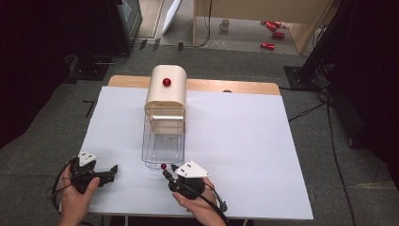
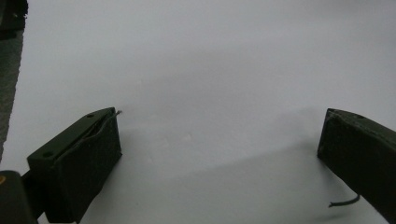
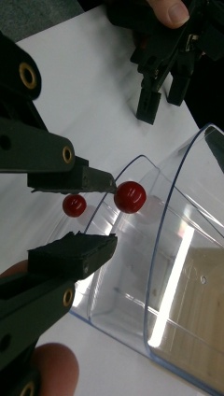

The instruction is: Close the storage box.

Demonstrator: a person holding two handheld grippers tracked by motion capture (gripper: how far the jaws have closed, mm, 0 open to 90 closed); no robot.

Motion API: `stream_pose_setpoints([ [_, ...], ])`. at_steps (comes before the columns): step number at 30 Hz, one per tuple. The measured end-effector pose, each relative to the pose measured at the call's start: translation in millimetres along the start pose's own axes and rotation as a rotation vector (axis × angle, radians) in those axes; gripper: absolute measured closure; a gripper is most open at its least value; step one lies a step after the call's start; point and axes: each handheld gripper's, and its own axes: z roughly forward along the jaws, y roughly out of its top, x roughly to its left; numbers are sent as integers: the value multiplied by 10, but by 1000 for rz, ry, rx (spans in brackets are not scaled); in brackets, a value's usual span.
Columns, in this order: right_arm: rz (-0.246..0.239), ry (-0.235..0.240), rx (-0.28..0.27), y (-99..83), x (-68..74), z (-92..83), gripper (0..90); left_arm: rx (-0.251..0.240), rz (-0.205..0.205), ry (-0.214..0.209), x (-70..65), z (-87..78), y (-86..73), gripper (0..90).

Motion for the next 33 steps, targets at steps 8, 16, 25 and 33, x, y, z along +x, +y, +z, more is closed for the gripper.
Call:
stream_pose_setpoints([
  [8, 0, 5, 5, 8, 64, 66, 769, -1, 0, 0, 0, 0, 0, 0],
  [16, 23, 9, 10, 20, 62, 89, 773, 2, 2, 0, 1, -1, 0, 0],
  [25, 17, 4, -7, 80, 60, 44, 773, 0, 0, 0, 0, 0, 0, 0],
  [33, 5, 2, -19, 190, 80, 12, 768, 0, -1, 0, -1, 1, 0, 0],
])
